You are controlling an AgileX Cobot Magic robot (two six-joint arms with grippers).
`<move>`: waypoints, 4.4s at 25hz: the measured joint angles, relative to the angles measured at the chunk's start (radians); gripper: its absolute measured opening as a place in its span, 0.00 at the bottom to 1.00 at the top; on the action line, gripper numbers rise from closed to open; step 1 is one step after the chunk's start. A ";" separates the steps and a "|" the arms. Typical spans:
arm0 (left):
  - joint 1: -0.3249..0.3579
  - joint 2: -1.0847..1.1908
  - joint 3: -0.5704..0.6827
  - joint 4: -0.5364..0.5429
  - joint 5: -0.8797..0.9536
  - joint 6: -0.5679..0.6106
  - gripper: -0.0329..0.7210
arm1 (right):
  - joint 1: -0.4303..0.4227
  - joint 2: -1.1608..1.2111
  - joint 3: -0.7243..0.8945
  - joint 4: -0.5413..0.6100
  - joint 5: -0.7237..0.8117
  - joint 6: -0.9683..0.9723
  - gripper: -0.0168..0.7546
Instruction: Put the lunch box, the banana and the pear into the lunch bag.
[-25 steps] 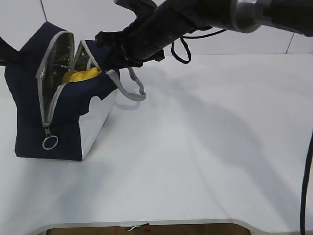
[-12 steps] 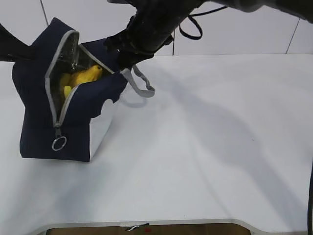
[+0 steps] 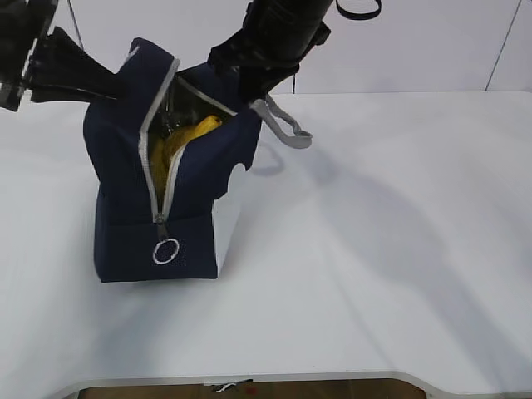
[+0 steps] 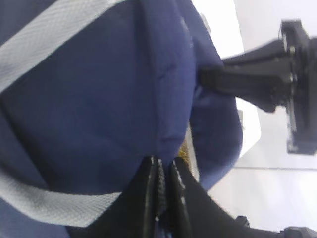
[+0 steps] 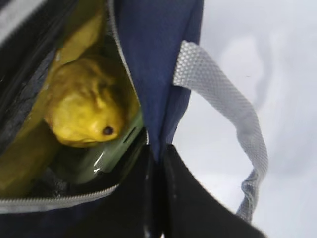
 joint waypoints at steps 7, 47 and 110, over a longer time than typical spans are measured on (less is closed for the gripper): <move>-0.098 0.000 0.000 -0.036 -0.046 -0.005 0.08 | 0.000 -0.117 0.062 -0.131 0.016 0.083 0.05; -0.233 0.003 -0.139 0.151 -0.007 -0.038 0.57 | 0.000 -0.314 0.130 -0.152 0.013 0.145 0.58; -0.260 -0.538 0.031 0.704 0.095 -0.430 0.48 | 0.062 -0.419 1.906 -0.536 -2.259 0.302 0.58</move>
